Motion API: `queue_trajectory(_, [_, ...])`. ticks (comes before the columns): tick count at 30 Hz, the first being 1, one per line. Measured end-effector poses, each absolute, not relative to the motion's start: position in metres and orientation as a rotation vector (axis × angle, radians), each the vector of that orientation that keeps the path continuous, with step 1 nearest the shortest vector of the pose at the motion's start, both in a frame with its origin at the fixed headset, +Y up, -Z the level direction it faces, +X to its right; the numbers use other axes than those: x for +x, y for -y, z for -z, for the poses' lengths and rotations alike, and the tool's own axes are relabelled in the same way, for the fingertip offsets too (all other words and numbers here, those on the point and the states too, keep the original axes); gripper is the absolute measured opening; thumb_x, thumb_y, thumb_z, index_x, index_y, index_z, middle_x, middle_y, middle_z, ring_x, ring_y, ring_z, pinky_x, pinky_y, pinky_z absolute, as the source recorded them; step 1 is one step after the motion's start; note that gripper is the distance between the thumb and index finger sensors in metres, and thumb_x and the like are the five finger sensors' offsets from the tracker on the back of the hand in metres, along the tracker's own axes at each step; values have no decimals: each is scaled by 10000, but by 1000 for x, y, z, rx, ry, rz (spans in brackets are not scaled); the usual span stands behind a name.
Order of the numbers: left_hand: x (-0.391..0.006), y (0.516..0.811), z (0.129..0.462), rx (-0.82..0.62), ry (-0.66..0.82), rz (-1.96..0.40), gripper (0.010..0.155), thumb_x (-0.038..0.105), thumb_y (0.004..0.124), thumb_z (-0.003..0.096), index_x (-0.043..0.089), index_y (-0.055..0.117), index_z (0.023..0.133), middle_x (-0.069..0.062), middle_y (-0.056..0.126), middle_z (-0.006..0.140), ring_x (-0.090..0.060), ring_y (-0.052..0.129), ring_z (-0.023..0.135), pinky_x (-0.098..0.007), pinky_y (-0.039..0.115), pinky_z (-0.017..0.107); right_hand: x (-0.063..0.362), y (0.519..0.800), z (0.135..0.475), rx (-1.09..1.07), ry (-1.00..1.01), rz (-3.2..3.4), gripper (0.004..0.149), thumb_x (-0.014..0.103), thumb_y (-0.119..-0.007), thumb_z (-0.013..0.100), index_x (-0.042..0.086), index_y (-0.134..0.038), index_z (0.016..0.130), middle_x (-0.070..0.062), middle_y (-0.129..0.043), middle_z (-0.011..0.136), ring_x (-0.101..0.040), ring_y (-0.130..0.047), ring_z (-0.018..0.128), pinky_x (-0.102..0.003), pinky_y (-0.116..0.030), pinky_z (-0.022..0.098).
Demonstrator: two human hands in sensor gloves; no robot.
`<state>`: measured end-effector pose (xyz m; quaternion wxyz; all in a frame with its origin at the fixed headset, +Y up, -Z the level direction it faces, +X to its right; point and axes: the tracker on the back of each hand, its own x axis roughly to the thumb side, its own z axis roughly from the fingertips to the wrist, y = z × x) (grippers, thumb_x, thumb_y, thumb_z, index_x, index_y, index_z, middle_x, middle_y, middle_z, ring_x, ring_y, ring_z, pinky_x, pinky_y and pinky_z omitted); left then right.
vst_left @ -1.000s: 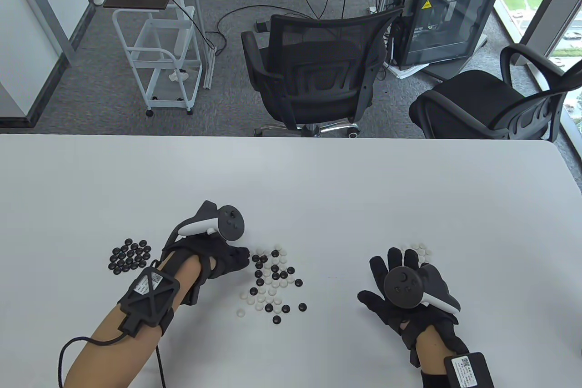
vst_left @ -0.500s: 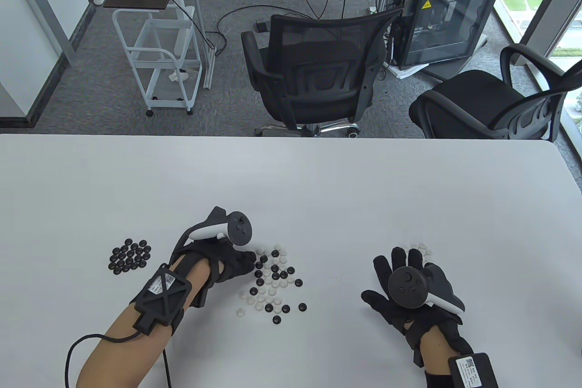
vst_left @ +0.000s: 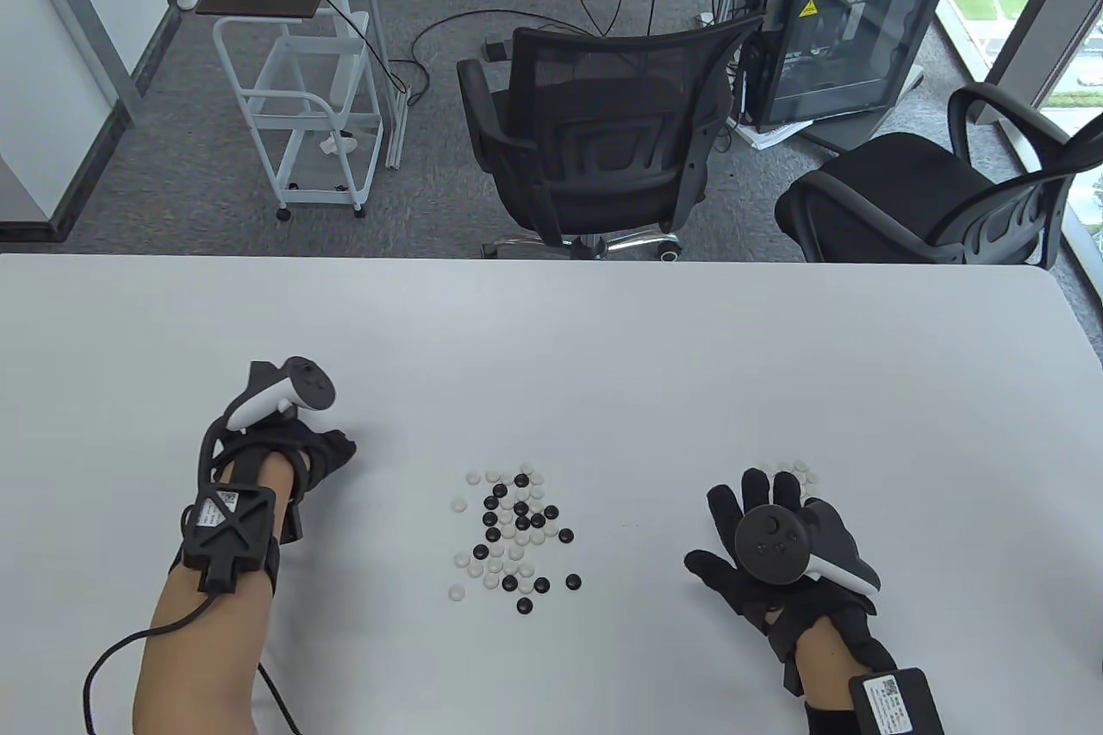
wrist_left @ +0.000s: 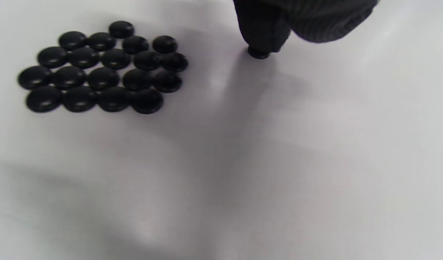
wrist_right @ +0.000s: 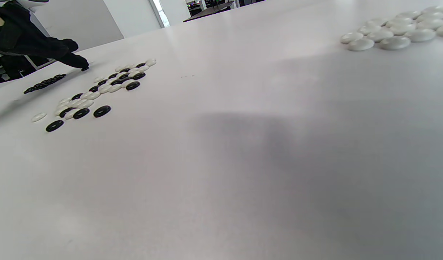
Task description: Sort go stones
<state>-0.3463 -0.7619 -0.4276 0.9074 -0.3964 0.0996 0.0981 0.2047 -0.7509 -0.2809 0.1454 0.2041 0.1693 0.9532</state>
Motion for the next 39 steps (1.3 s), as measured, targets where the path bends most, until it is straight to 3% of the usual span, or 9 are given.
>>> queue_trajectory(8, [-393,764,416,-798,-336,-242,641,524,502,551,350,488,1168,-182,-215,1099,-517,-264,915,-816,-49,563,205,753,282,579,-508,-2746,866,471,-537,612,-137,-224,1144,-534,-8,1029,-732,75,807,-866,-39,472])
queue_trajectory(23, [-400,752,409,-782,-319,-252,659,527,502,549,338,463,1179,-187,-220,1097,-518,-263,916,-817,-51,561,201,753,282,586,-511,-2746,863,471,-535,614,-135,-224,1143,-533,-8,1029,-733,74,807,-865,-39,473])
queue_trajectory(27, [-374,735,410,-757,-185,-233,656,526,508,554,325,499,1178,-197,-183,1116,-523,-255,919,-817,-47,560,201,754,283,586,-516,-2748,866,472,-536,612,-137,-225,1143,-533,-8,1029,-732,75,807,-866,-39,472])
queue_trajectory(31, [-320,718,403,-759,19,-115,640,522,521,559,319,573,1163,-207,-135,1142,-533,-216,937,-820,-22,565,200,754,282,586,-510,-2752,867,472,-535,613,-136,-216,1142,-533,-5,1028,-733,79,804,-864,-36,472])
queue_trajectory(39, [-227,712,377,-748,334,11,634,518,528,558,322,570,1160,-217,-121,1139,-540,-192,940,-823,1,568,193,744,278,646,-319,-2811,878,483,-525,605,-121,-172,1136,-526,18,1025,-724,99,800,-859,-15,462])
